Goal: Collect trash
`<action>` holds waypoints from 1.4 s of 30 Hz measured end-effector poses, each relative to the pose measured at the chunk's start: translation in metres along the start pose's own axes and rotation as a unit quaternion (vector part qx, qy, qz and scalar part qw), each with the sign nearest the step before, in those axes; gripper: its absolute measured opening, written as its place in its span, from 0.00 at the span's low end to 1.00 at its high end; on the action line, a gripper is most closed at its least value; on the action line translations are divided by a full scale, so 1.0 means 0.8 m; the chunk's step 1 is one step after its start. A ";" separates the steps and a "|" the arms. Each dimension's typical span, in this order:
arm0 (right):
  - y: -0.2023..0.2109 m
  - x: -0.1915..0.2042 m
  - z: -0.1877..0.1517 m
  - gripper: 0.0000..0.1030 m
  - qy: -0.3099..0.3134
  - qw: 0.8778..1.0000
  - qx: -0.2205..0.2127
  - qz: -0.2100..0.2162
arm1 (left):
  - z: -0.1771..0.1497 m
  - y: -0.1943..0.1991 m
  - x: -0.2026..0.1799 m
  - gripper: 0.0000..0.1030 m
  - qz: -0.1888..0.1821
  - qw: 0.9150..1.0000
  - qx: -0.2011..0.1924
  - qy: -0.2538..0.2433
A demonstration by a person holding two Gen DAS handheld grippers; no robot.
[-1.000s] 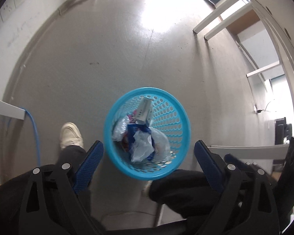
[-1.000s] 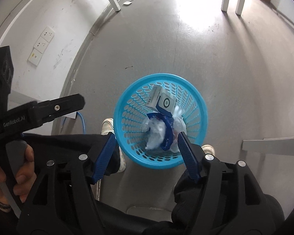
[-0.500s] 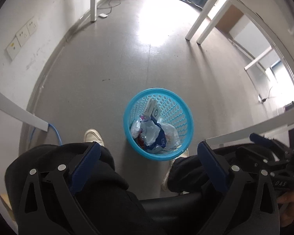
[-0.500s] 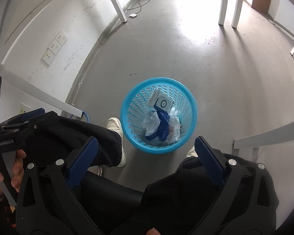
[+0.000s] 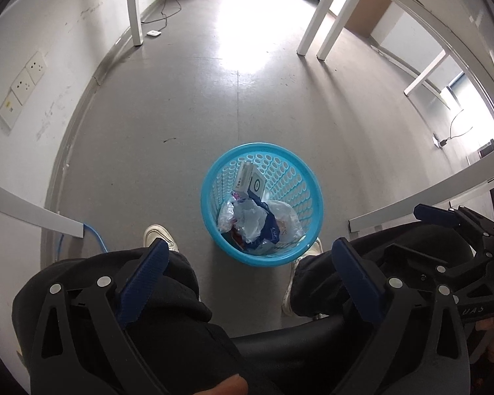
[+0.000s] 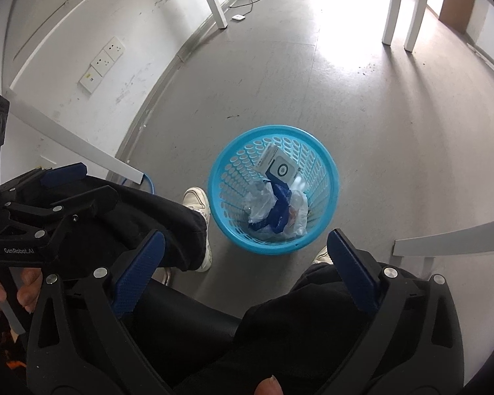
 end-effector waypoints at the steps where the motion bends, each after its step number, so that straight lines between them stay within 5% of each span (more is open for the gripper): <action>1: 0.000 -0.001 0.001 0.92 -0.003 1.000 0.000 0.002 | 0.001 0.000 0.000 0.94 0.000 1.000 0.000 -0.001; 42: -0.007 -0.006 0.003 0.92 -0.017 1.000 0.013 0.022 | 0.001 -0.010 -0.006 0.94 -0.013 1.000 0.014 -0.015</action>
Point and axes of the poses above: each gripper's, at about its wrist camera, not at the fingertips, and y roughly against the way its jaws point, x to its left, z to its top, the point moved 1 cm from there along -y, roughly the way its jaws point, and after that the axes turned 5 degrees about -y, right-handed, at the moved point
